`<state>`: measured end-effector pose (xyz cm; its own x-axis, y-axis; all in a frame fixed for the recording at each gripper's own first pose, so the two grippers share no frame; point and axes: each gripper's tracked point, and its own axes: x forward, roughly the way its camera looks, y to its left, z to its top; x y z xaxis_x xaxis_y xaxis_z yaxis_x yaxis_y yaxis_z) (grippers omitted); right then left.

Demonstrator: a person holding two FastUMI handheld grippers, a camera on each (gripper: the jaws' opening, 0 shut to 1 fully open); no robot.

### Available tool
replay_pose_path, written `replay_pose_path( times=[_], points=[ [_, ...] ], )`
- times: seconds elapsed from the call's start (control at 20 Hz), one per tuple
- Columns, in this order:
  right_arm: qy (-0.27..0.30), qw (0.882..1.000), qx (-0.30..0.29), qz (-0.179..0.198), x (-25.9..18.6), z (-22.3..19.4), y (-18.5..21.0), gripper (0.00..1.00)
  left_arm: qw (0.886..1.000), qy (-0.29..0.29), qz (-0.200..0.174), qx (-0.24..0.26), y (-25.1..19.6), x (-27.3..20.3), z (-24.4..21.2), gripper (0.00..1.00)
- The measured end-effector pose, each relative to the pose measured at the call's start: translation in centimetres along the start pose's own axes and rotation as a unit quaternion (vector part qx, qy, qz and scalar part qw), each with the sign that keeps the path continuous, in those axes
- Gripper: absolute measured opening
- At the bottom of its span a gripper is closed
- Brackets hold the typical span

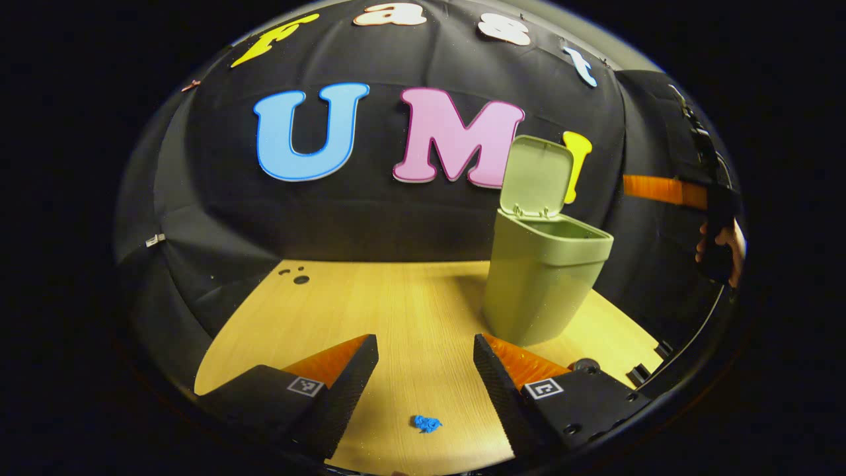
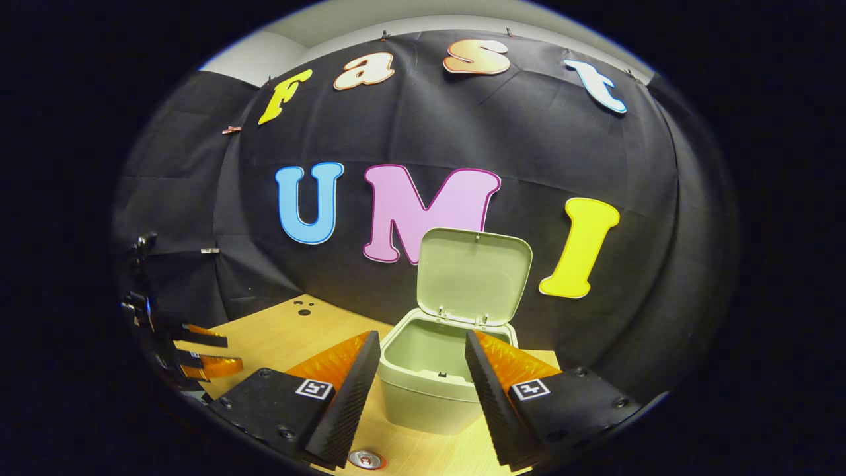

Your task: Press the lid of the desktop garbage bin to open it, pick up the crumpled paper on the desktop and throw it into the bin, then pick up the pop can on the desktop and drop it into the bin, and finally close the garbage bin lid.

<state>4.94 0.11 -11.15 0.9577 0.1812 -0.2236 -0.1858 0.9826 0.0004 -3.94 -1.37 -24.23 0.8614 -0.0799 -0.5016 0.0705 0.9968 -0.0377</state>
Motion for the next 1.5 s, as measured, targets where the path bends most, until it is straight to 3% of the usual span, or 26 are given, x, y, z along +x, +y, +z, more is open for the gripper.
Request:
replay_pose_path(
  times=[0.65,0.9,1.35,1.5],
  points=[
    [0.017,1.000,0.007,-0.006,-1.0,-1.5,0.0,0.82,0.987,0.157,-0.012,0.023,0.3,3.4,-14.6,0.91],
    [0.026,1.000,0.003,-0.014,-1.7,-2.1,-0.4,0.82,0.982,0.187,-0.011,0.008,0.8,4.5,-16.9,0.87],
    [0.042,0.999,0.005,-0.032,-3.1,-2.9,-1.5,0.82,0.971,0.233,-0.038,0.028,-0.3,6.3,-19.6,0.79],
    [0.045,0.998,0.005,-0.034,-3.5,-3.1,-1.7,0.82,0.969,0.243,-0.034,0.030,-0.3,6.7,-20.1,0.70]
  ],
)
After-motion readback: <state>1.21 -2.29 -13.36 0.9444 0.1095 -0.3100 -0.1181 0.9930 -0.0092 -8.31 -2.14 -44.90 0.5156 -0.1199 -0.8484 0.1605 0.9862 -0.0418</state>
